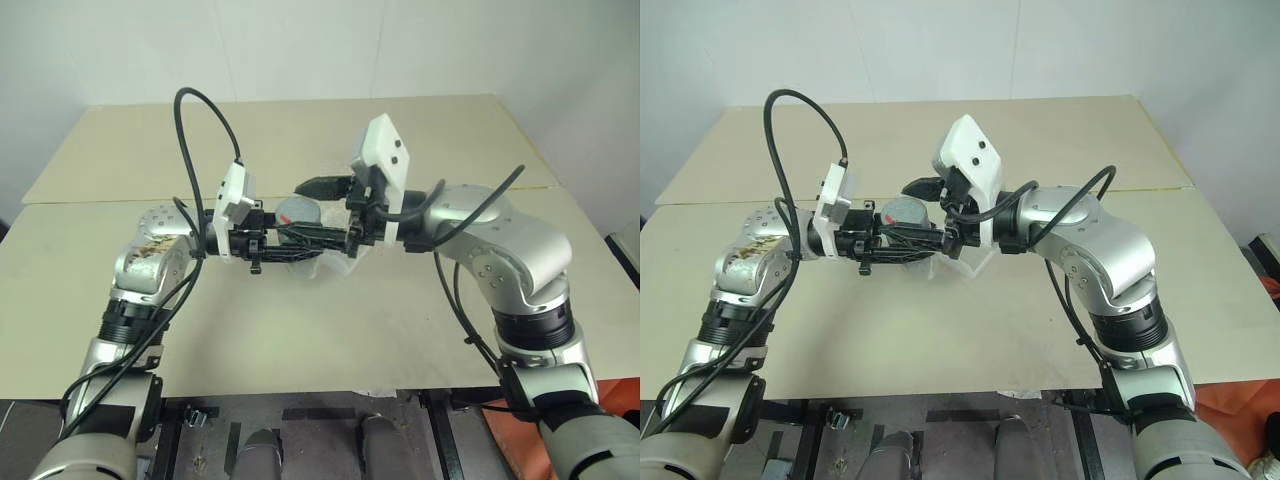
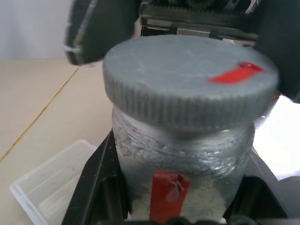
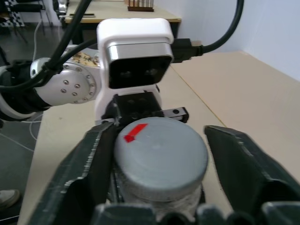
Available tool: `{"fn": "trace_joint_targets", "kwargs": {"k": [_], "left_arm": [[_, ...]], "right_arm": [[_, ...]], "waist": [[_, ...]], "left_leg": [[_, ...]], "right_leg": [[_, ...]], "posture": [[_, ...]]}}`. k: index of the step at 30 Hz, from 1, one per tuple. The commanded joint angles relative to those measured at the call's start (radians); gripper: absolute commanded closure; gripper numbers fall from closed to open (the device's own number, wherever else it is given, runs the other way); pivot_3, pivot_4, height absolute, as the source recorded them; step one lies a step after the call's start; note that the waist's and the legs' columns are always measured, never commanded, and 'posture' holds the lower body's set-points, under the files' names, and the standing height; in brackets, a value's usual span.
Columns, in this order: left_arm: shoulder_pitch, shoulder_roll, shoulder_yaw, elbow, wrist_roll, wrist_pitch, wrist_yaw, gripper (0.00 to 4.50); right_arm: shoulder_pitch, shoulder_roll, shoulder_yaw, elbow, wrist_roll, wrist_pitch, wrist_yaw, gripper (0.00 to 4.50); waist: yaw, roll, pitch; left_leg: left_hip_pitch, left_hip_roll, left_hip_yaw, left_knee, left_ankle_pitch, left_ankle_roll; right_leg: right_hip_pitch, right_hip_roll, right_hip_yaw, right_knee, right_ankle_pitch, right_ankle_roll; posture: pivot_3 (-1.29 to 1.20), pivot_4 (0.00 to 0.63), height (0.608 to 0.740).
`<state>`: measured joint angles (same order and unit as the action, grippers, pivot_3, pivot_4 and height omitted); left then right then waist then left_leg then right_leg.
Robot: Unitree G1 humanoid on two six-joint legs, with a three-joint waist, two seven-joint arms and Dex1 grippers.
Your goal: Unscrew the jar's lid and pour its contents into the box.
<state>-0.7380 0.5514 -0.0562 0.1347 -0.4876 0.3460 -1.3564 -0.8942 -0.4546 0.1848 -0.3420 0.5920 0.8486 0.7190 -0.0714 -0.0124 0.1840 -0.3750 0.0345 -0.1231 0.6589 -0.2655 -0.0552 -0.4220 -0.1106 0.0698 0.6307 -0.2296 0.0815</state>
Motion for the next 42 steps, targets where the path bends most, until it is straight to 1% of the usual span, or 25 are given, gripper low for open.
{"fn": "trace_joint_targets", "kwargs": {"k": [1, 5, 10, 15, 18, 21, 23, 27, 29, 31, 33, 34, 37, 39, 41, 42], "left_arm": [[-0.003, 0.013, 0.019, -0.042, -0.012, -0.008, -0.002, 2.55], [-0.003, 0.014, 0.018, -0.040, -0.010, -0.014, -0.004, 2.55], [0.001, 0.019, 0.007, -0.031, 0.009, -0.041, -0.016, 2.55], [0.009, 0.026, 0.008, -0.019, 0.021, -0.057, -0.022, 2.55], [0.005, 0.029, 0.021, -0.008, 0.021, -0.055, -0.003, 2.55], [-0.001, 0.032, 0.042, 0.003, 0.018, -0.051, 0.027, 2.55], [0.000, 0.036, 0.057, 0.007, 0.016, -0.051, 0.050, 2.55], [-0.005, 0.036, 0.089, 0.020, 0.009, -0.043, 0.101, 2.55], [-0.009, 0.033, 0.096, 0.026, 0.013, -0.045, 0.123, 2.55], [-0.017, 0.028, 0.099, 0.034, 0.020, -0.051, 0.145, 2.55], [-0.025, 0.021, 0.099, 0.042, 0.026, -0.054, 0.170, 2.55], [-0.029, 0.017, 0.096, 0.046, 0.036, -0.059, 0.187, 2.55], [-0.044, -0.004, 0.067, 0.072, 0.113, -0.103, 0.271, 2.55], [-0.065, -0.030, 0.055, 0.104, 0.170, -0.140, 0.341, 2.55], [-0.089, -0.059, 0.054, 0.127, 0.214, -0.167, 0.414, 2.55], [-0.100, -0.070, 0.049, 0.137, 0.243, -0.189, 0.450, 2.55]], "right_arm": [[-0.025, -0.005, -0.007, -0.021, -0.005, 0.005, 0.007, 1.78], [-0.024, 0.000, -0.013, -0.021, 0.010, 0.018, 0.010, 1.78], [-0.076, 0.021, -0.102, 0.003, 0.112, 0.118, -0.016, 1.78], [-0.107, 0.023, -0.199, 0.029, 0.139, 0.131, -0.076, 1.78], [-0.089, -0.015, -0.244, 0.037, 0.091, 0.093, -0.118, 1.78], [-0.027, -0.060, -0.285, 0.043, 0.040, 0.066, -0.165, 1.78], [0.033, -0.084, -0.316, 0.036, 0.002, 0.063, -0.217, 1.78], [0.222, -0.134, -0.291, 0.000, -0.131, 0.010, -0.300, 1.78], [0.280, -0.121, -0.286, -0.003, -0.154, 0.013, -0.332, 1.78], [0.352, -0.106, -0.235, 0.010, -0.233, -0.012, -0.383, 1.78], [0.425, -0.073, -0.184, 0.045, -0.310, -0.040, -0.444, 1.78], [0.439, -0.039, -0.180, 0.077, -0.332, -0.044, -0.482, 1.78], [0.403, 0.074, -0.198, 0.207, -0.400, 0.029, -0.633, 1.78], [0.387, 0.100, -0.195, 0.259, -0.438, 0.037, -0.670, 1.78], [0.387, 0.099, -0.197, 0.248, -0.447, 0.035, -0.663, 1.05], [0.388, 0.089, -0.201, 0.226, -0.441, 0.046, -0.643, 0.84]], "waist": [[0.000, 0.000, 0.000], [0.000, 0.000, 0.000], [0.000, 0.000, 0.000], [0.001, 0.000, 0.000], [0.001, 0.000, 0.000], [0.003, 0.000, 0.000], [0.003, 0.000, 0.000], [0.003, 0.000, 0.000], [0.001, 0.000, 0.000], [-0.003, 0.000, 0.000], [-0.002, 0.000, 0.000], [-0.002, 0.000, 0.000], [-0.002, 0.000, 0.000], [-0.001, 0.000, 0.000], [0.005, 0.000, 0.000], [0.007, 0.000, 0.000]], "left_leg": [[0.000, 0.000, 0.000, 0.000, 0.000, 0.000], [0.000, 0.000, 0.000, 0.000, 0.000, 0.000], [0.000, 0.000, 0.000, 0.000, 0.000, 0.000], [0.000, 0.000, 0.000, 0.000, 0.000, 0.000], [0.000, 0.000, 0.000, 0.000, 0.000, 0.000], [0.000, 0.000, 0.000, 0.000, 0.000, 0.000], [0.000, 0.000, 0.000, 0.000, 0.000, 0.000], [-0.001, 0.000, 0.000, 0.000, 0.000, 0.000], [-0.001, 0.000, 0.000, 0.000, 0.000, 0.000], [-0.001, 0.000, 0.001, 0.000, 0.000, 0.000], [0.000, 0.000, 0.001, 0.000, 0.000, 0.000], [0.001, 0.000, 0.000, 0.000, 0.000, 0.000], [0.001, 0.000, 0.001, 0.000, 0.000, 0.000], [0.001, 0.000, 0.001, 0.000, 0.000, 0.000], [0.001, 0.000, 0.001, 0.000, 0.001, -0.002], [0.001, 0.000, 0.000, 0.000, 0.001, -0.002]], "right_leg": [[0.000, 0.000, 0.000, 0.000, 0.000, 0.000], [0.000, 0.000, 0.000, 0.000, 0.000, 0.000], [0.000, 0.000, 0.000, 0.000, 0.000, 0.000], [0.000, 0.000, 0.000, 0.000, 0.000, 0.000], [0.000, 0.000, 0.000, 0.000, 0.000, 0.000], [0.000, 0.000, 0.000, 0.000, 0.000, 0.000], [0.000, 0.000, 0.000, 0.000, 0.000, 0.000], [0.000, 0.000, 0.000, 0.000, 0.000, 0.000], [0.000, 0.000, 0.000, 0.000, 0.000, 0.000], [0.000, 0.000, 0.001, 0.000, 0.000, 0.000], [0.000, 0.000, 0.001, 0.000, 0.000, 0.000], [0.000, 0.000, 0.000, 0.000, 0.000, 0.000], [0.000, 0.000, 0.001, 0.000, 0.000, 0.000], [0.000, 0.000, 0.001, 0.000, 0.000, 0.000], [0.001, 0.000, 0.001, -0.001, 0.001, 0.000], [0.001, 0.000, 0.001, -0.001, 0.001, 0.000]], "posture": [[0.00, 0.150, 0.740], [0.00, 0.150, 0.740], [0.00, 0.150, 0.740], [0.00, 0.150, 0.740], [0.00, 0.150, 0.740], [0.00, 0.150, 0.740], [0.00, 0.150, 0.740], [0.00, 0.150, 0.740], [0.00, 0.150, 0.740], [0.00, 0.150, 0.740], [0.00, 0.150, 0.740], [0.00, 0.150, 0.740], [0.00, 0.150, 0.740], [0.00, 0.150, 0.740], [0.00, 0.150, 0.740], [0.00, 0.150, 0.740]]}}
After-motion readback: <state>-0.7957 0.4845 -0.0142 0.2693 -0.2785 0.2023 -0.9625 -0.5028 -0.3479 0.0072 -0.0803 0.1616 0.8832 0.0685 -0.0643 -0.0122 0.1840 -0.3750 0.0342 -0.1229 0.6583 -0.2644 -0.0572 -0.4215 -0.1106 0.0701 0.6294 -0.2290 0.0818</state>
